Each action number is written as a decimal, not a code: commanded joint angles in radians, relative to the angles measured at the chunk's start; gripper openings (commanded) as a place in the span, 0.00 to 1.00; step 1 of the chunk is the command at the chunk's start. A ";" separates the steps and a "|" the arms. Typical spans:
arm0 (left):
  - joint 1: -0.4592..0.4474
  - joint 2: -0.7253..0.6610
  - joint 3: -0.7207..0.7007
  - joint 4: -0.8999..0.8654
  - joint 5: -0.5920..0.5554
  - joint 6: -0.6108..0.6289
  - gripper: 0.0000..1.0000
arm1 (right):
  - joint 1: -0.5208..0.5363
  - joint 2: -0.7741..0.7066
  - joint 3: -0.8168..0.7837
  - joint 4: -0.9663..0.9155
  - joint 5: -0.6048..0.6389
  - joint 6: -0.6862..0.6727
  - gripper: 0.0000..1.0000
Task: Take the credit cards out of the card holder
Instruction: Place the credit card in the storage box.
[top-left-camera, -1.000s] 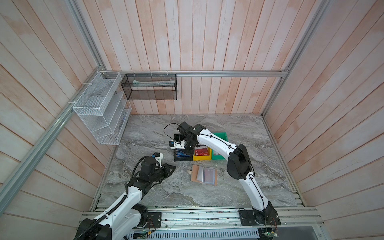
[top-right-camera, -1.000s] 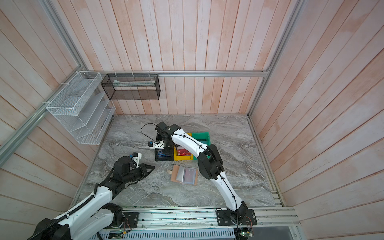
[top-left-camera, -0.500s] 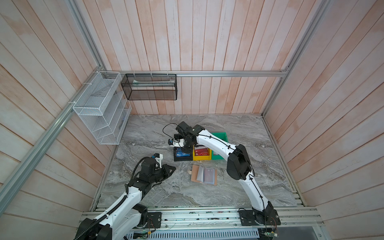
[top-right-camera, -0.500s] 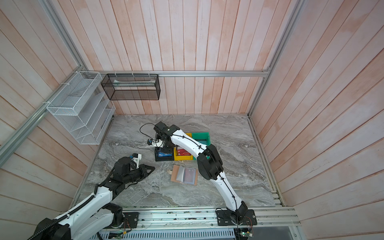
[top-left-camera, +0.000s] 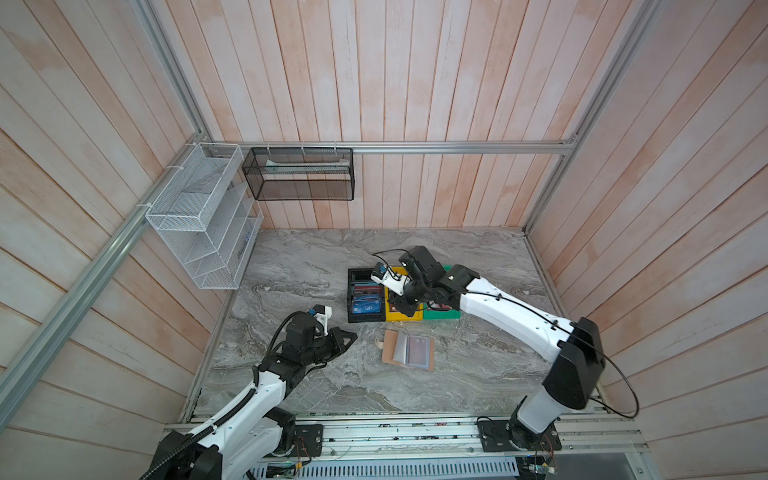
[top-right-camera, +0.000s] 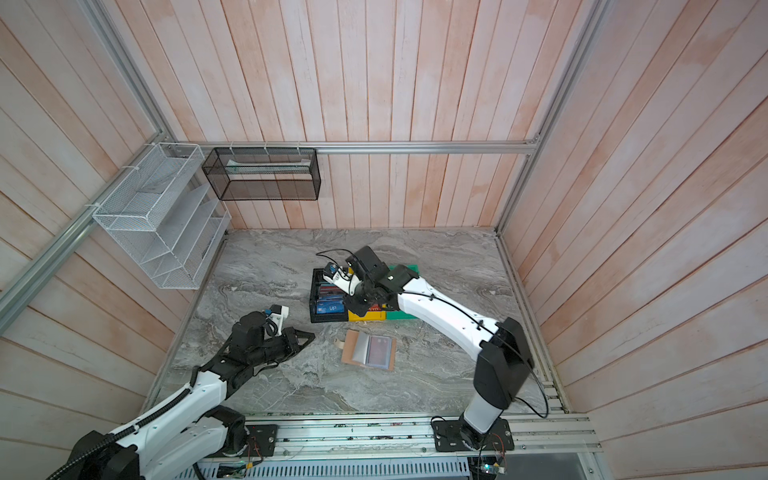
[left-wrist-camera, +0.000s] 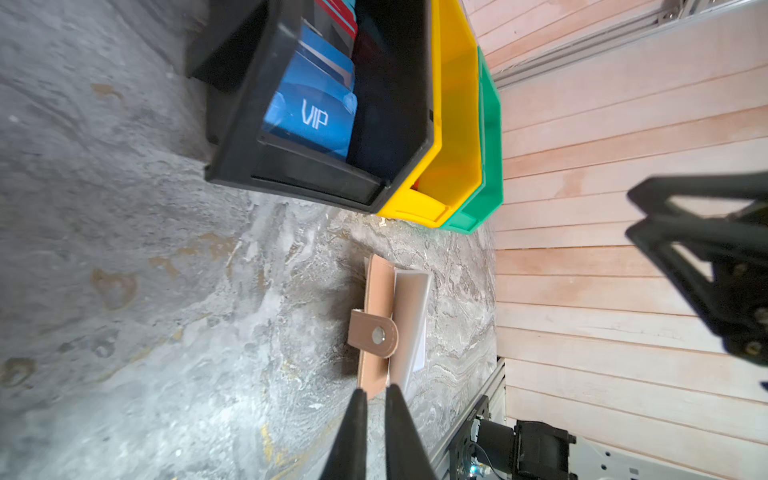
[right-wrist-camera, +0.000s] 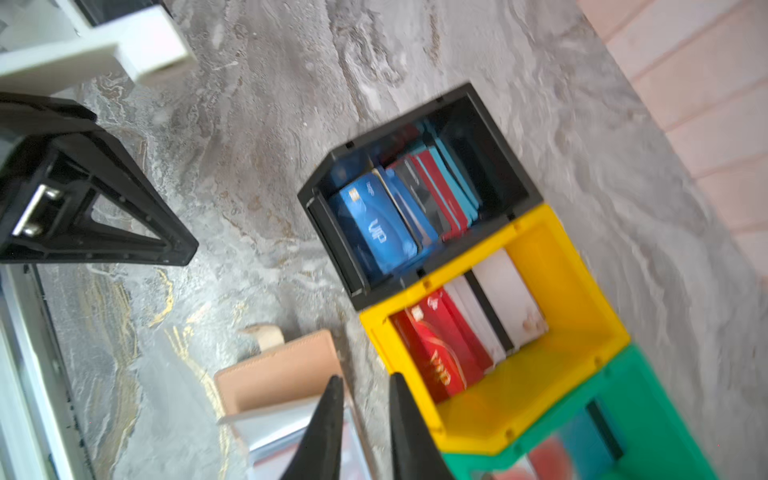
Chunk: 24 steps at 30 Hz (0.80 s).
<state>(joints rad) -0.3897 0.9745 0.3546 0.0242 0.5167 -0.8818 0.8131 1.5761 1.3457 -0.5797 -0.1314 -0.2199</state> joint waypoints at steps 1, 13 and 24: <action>-0.061 0.063 0.070 0.048 -0.012 0.018 0.11 | -0.023 -0.105 -0.241 0.159 -0.053 0.234 0.21; -0.270 0.348 0.219 0.214 -0.028 -0.021 0.07 | -0.118 -0.294 -0.651 0.293 -0.125 0.514 0.19; -0.327 0.515 0.276 0.254 -0.033 -0.034 0.07 | -0.175 -0.186 -0.680 0.352 -0.206 0.516 0.12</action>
<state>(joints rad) -0.7090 1.4700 0.5964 0.2546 0.4931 -0.9176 0.6453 1.3655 0.6807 -0.2565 -0.3035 0.2855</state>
